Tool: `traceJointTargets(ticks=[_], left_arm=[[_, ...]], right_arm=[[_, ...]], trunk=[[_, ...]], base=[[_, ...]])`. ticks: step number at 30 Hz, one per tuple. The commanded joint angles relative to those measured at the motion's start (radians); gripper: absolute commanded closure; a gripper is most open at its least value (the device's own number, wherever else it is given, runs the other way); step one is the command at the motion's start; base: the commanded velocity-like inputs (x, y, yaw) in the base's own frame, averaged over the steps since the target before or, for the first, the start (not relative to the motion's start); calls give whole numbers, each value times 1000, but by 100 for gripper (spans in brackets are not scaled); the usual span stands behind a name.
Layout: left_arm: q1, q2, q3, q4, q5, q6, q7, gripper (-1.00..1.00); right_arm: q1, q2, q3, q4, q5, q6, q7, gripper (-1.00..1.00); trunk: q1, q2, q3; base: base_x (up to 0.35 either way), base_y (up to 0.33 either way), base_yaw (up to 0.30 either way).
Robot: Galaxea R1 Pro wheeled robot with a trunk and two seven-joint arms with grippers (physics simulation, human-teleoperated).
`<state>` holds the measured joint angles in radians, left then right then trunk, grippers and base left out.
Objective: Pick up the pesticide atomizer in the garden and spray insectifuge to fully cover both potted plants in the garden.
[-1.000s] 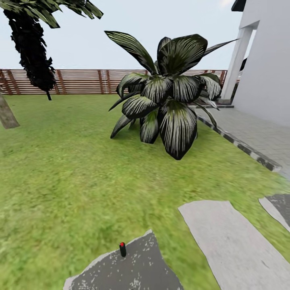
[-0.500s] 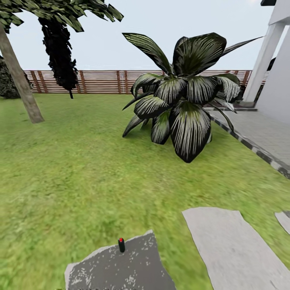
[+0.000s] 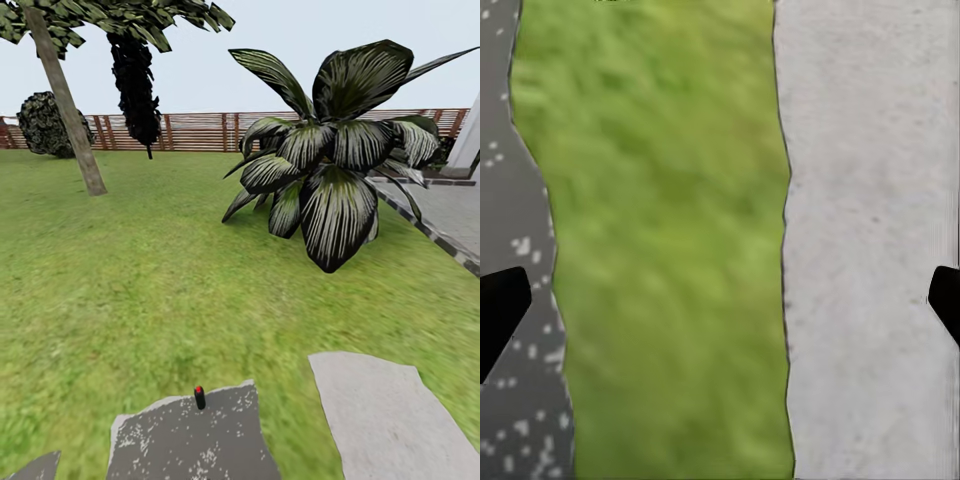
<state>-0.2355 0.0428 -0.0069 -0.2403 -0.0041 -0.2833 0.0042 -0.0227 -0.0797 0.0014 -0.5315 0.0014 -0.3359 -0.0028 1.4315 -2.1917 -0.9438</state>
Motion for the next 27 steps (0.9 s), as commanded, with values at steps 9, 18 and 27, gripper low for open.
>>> traceJointTargets(ticks=[9,18,27], left_arm=[[-1,0,1,1,0,-4,0,-100],[-1,0,1,1,0,-4,0,-100],[-1,0,0,1,0,-4,0,-100]], right_arm=[[0,0,0,2,1,-3,0,-100],[0,0,0,2,1,-3,0,-100],[0,0,0,2,0,-3,0,-100]], trunk=[[0,0,-5],[0,0,-8],[0,0,-8]], base=[[0,-274,266],[0,-275,269],[0,-275,269]])
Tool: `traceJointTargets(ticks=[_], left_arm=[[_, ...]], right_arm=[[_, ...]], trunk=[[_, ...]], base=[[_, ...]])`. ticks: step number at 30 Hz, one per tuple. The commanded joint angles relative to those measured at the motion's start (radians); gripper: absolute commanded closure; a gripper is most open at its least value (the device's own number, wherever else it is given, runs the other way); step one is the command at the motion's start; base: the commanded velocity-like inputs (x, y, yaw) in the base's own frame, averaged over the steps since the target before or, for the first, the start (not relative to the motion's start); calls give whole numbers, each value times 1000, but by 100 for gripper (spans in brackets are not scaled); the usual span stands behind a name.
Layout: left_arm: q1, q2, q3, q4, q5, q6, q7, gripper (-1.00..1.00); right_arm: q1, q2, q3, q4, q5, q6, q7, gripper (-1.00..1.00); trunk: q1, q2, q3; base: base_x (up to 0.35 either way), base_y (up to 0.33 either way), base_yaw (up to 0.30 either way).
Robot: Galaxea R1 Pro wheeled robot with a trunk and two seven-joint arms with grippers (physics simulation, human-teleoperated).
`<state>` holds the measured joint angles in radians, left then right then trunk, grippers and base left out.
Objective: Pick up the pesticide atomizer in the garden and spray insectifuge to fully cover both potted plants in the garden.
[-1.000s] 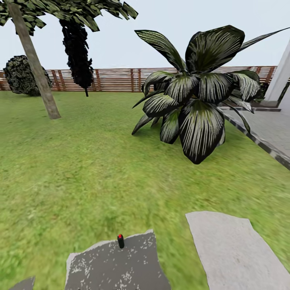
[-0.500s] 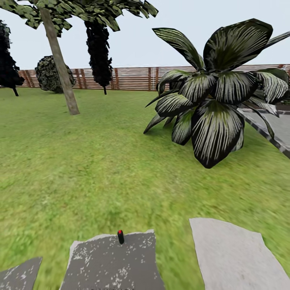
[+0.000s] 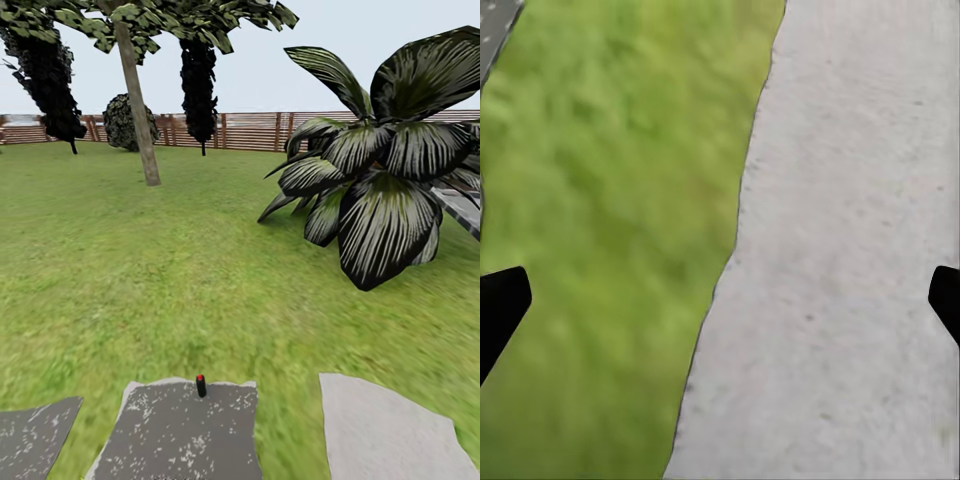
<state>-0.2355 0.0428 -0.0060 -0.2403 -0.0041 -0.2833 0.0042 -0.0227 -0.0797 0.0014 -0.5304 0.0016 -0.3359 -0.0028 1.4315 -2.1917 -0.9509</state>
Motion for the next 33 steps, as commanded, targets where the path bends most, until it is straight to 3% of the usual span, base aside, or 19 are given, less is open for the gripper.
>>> traceJointTargets(ticks=[1,33], left_arm=[[-1,0,-1,1,0,-4,0,-100],[-1,0,0,1,0,-4,0,-100]], right_arm=[[0,0,0,1,0,-3,0,-100],[0,0,0,1,0,-3,0,-100]], trunk=[[0,0,-1],[0,0,-1]], base=[[0,-275,269],[0,-275,269]])
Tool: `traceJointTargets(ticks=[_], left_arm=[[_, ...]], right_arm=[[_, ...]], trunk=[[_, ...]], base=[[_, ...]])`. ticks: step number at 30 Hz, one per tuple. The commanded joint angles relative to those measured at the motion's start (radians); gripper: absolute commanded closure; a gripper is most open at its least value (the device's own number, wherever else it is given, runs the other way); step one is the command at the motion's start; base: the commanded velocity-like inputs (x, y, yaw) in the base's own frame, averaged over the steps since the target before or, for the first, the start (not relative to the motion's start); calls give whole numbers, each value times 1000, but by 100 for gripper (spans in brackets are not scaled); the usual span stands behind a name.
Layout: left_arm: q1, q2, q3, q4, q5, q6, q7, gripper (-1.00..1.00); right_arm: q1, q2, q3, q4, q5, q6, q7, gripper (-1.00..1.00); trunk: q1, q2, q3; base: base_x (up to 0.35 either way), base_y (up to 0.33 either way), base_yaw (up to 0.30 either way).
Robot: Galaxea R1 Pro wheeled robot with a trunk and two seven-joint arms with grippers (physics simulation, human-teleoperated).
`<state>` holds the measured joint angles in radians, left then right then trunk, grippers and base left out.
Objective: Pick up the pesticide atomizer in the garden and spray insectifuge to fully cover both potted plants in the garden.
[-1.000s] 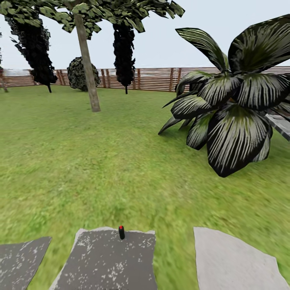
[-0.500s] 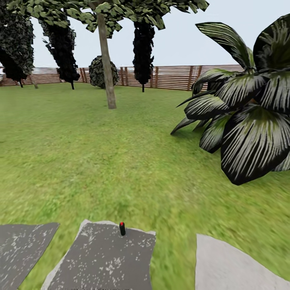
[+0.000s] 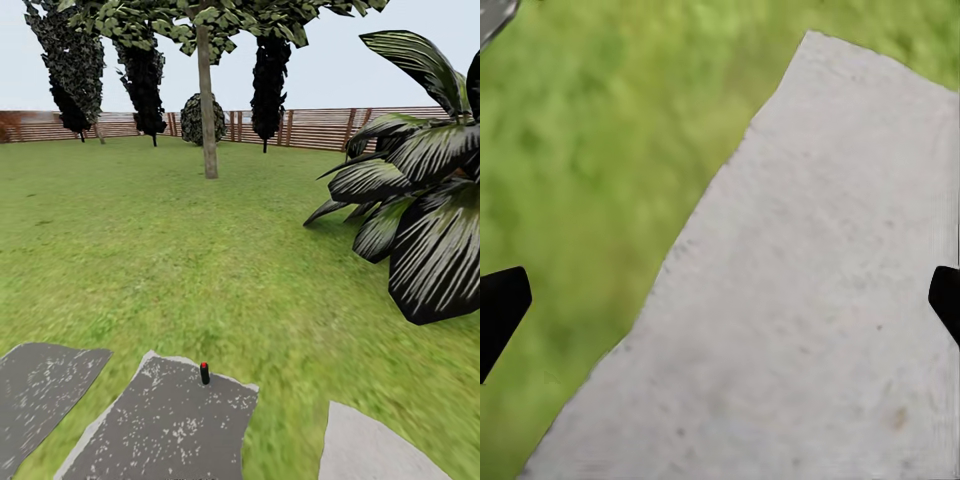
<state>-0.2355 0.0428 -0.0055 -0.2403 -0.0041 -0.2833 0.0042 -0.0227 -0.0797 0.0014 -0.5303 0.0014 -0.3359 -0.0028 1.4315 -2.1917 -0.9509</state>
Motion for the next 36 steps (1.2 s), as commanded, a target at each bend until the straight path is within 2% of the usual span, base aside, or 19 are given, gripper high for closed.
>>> traceJointTargets(ticks=[1,36], left_arm=[[-1,0,-1,1,0,-4,0,-100],[-1,0,-1,1,0,-4,0,-100]], right_arm=[[0,0,0,1,0,-3,0,-100],[0,0,0,1,1,-3,0,-100]], trunk=[[0,0,-1],[0,0,-1]], base=[[0,-275,269],[0,-275,272]])
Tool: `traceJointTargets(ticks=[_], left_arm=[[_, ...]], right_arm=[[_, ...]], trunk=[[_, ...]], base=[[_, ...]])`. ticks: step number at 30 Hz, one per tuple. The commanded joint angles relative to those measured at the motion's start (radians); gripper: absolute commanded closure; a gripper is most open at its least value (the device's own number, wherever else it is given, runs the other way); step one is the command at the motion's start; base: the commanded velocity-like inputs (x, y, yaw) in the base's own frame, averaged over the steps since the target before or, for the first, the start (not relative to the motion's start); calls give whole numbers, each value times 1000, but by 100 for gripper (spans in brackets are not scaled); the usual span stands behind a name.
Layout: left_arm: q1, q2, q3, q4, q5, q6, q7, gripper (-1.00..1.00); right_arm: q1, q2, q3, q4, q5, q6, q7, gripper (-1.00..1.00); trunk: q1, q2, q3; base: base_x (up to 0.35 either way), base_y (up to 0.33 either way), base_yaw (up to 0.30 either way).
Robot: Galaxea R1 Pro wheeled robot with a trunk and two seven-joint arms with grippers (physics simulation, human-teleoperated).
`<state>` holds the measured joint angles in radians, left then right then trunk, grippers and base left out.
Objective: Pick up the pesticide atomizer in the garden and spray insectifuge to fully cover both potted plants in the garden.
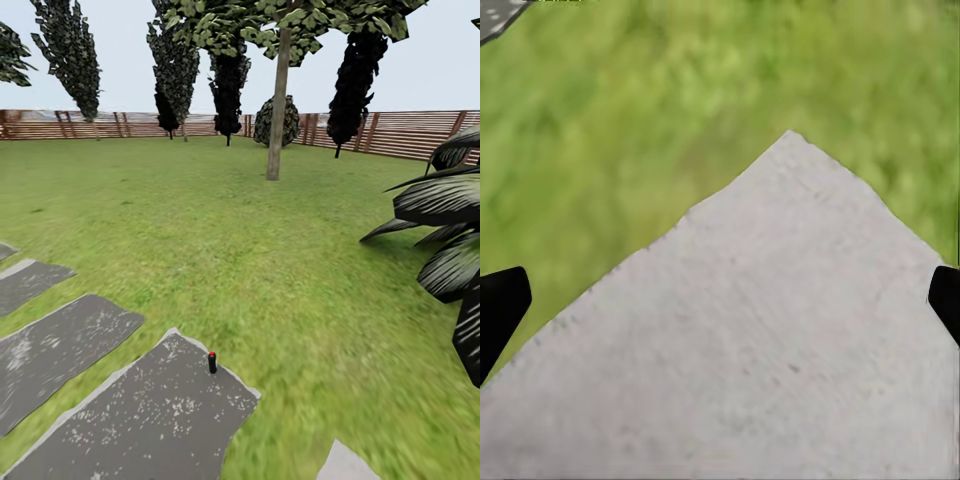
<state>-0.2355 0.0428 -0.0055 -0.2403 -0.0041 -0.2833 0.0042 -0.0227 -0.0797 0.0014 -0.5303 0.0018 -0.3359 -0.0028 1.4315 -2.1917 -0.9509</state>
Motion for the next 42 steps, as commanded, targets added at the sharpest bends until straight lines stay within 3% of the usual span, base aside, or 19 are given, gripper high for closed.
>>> traceJointTargets(ticks=[1,31,42], left_arm=[[-1,0,-1,1,0,-4,0,-100],[-1,0,-1,1,0,-4,1,-100],[-1,1,1,1,1,-4,1,-100]], right_arm=[[0,0,0,1,0,-3,0,-100],[0,0,0,1,0,-3,0,-100],[0,0,0,0,0,-3,0,-100]], trunk=[[0,0,-1],[0,0,-1],[0,0,-1]], base=[[0,-276,273],[1,-276,273],[111,-276,273]])
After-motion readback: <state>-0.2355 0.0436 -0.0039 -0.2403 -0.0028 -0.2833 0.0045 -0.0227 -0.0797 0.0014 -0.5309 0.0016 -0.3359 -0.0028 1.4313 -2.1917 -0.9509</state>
